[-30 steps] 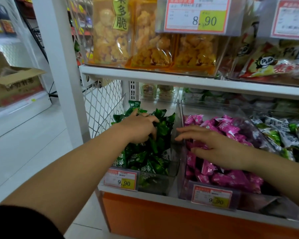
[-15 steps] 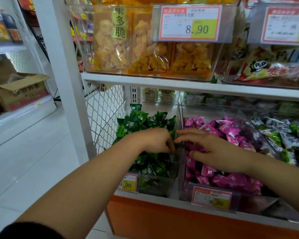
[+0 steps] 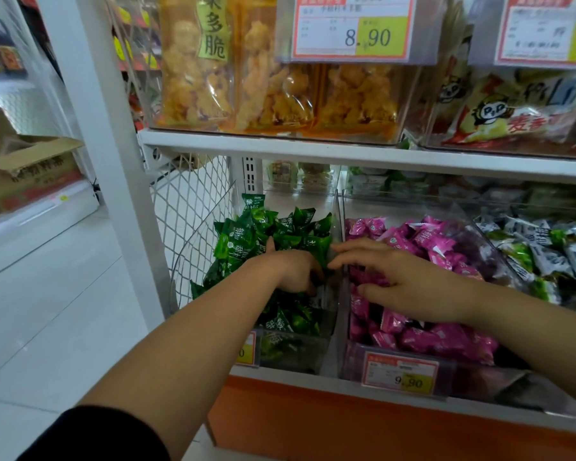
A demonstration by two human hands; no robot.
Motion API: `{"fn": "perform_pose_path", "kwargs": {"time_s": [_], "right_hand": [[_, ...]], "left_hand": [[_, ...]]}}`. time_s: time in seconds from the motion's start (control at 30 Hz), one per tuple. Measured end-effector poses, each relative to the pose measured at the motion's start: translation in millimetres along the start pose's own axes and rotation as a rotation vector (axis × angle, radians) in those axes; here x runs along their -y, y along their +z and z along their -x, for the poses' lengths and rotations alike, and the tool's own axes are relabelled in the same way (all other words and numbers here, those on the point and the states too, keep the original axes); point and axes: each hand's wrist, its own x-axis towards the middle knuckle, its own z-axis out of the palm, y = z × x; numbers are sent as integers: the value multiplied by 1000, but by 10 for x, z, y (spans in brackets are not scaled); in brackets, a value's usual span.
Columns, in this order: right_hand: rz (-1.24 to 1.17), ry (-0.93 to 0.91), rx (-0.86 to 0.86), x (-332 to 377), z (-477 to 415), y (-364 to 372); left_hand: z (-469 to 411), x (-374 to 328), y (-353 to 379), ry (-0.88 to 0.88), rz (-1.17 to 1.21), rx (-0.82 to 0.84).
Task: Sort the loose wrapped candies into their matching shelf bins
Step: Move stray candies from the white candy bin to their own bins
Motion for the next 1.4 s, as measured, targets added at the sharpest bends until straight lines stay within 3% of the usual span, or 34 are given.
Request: {"fn": "perform_pose_path", "kwargs": {"time_s": [0.27, 0.57, 0.73, 0.87, 1.07, 1.33, 1.4], "right_hand": [[3, -6, 0, 6, -6, 1], [-48, 37, -12, 102, 5, -22], [-211, 59, -242, 208, 200, 6], [-501, 49, -446, 217, 432, -9], [-297, 151, -718, 76, 873, -160], [132, 515, -883, -821, 1541, -434], [220, 613, -795, -1094, 1666, -468]], "left_hand": [[-28, 30, 71, 11, 12, -38], [367, 181, -66, 204, 509, -424], [748, 7, -154, 265, 689, -660], [844, -408, -209, 370, 752, -675], [738, -1074, -270, 474, 741, -618], [487, -1224, -174, 360, 600, -502], [428, -1202, -133, 350, 580, -498]]}}
